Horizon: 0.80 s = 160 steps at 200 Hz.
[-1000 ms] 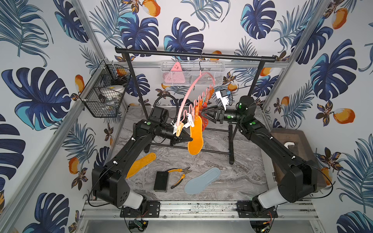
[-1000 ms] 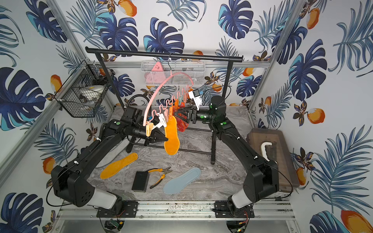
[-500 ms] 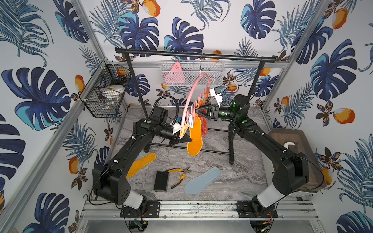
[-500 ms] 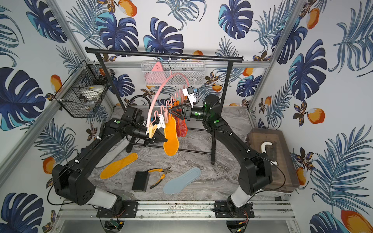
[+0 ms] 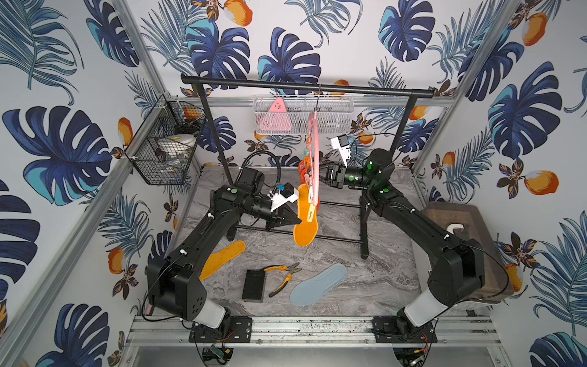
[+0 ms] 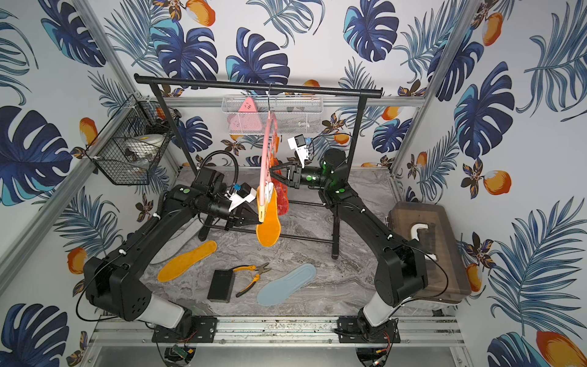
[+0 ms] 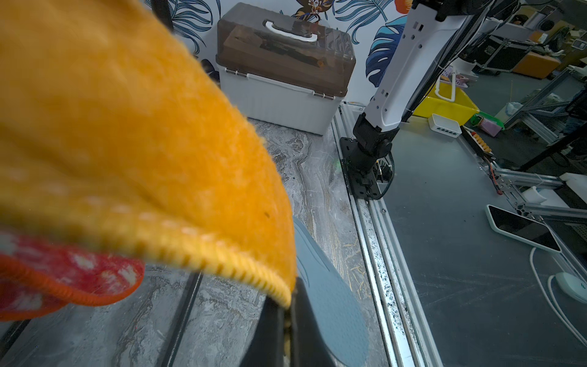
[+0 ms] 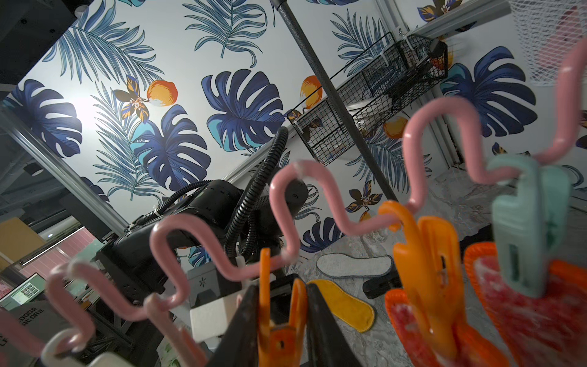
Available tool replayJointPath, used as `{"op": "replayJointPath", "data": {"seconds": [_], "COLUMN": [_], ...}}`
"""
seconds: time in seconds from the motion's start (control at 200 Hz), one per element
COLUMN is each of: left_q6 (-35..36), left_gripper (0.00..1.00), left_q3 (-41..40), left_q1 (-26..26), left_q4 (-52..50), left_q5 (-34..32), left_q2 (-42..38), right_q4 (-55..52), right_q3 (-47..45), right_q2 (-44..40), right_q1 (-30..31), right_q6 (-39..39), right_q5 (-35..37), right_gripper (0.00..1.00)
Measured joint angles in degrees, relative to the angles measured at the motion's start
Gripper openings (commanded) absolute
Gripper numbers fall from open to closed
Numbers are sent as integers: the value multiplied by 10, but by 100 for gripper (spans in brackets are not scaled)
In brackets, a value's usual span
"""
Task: Take the shoe insoles off the hanger
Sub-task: Open the clamp at the hanger.
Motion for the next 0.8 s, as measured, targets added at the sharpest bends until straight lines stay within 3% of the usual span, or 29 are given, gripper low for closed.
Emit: {"op": "replayJointPath", "data": {"seconds": [0.225, 0.42, 0.801], "left_q6": [0, 0, -35], "left_gripper": [0, 0, 0], "left_q3": [-22, -39, -63], "left_q1": [8, 38, 95], "left_q4": [-2, -29, -75], "left_q5": [-30, -79, -271], "left_q2": [-15, -27, -70], "right_q4": [-46, -96, -150], "right_q3": [-3, -15, -82], "right_q2": [-21, -29, -85], "right_q1": [0, 0, 0], "right_q6": [-52, -96, -152], "right_q5": [28, 59, 138], "right_gripper": [30, 61, 71]}}
